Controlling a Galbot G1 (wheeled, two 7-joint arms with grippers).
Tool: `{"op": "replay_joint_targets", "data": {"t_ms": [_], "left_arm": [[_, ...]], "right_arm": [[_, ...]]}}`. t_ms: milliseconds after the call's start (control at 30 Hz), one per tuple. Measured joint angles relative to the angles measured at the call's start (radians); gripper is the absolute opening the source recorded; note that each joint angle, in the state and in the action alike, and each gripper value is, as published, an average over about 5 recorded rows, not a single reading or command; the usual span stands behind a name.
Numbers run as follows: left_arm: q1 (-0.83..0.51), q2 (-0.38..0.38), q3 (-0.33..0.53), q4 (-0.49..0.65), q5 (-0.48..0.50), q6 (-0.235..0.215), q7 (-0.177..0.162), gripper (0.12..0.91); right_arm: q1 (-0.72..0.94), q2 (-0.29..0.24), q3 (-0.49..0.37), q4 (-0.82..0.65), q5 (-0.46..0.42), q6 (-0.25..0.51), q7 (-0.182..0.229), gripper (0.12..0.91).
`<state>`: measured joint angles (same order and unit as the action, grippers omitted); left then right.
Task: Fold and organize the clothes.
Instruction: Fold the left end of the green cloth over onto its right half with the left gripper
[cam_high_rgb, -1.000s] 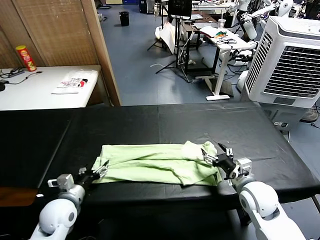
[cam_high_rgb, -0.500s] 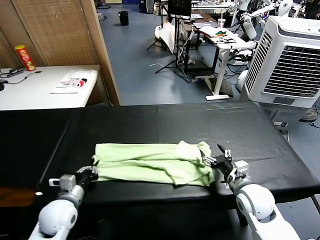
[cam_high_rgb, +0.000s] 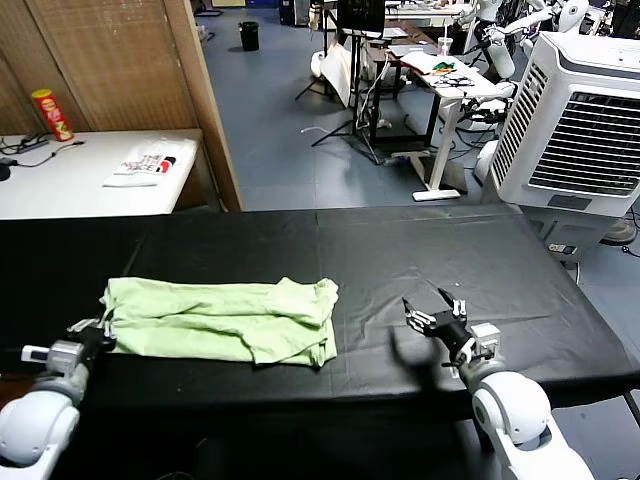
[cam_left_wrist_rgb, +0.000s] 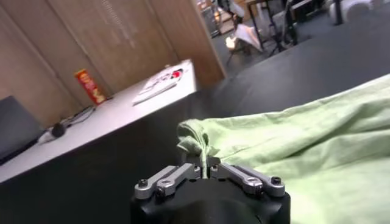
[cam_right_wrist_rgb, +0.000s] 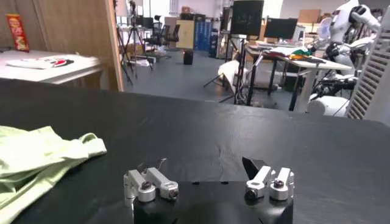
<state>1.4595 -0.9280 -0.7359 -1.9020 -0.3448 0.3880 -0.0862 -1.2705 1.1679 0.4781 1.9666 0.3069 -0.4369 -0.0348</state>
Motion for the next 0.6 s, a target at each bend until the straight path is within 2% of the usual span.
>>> {"op": "replay_joint_targets", "data": {"t_ms": [267,467,600], "left_arm": [[-0.050,-0.168,0.170,-0.195,-0.112,0.122,-0.079,0.162],[-0.100,-0.280,0.323,-0.237,-0.171,0.175,-0.123,0.162],[-0.145,-0.343,0.406,-0.237,-0.196,0.192,-0.143,0.162]], "right_arm": [[-0.030,0.014,0.031,0.017,-0.015,0.001,0.001,0.798],[-0.051,0.027,0.055,0.027,-0.022,0.003,0.001,0.798],[-0.062,0.034,0.065,0.029,-0.026,0.005,0.001,0.798]]}}
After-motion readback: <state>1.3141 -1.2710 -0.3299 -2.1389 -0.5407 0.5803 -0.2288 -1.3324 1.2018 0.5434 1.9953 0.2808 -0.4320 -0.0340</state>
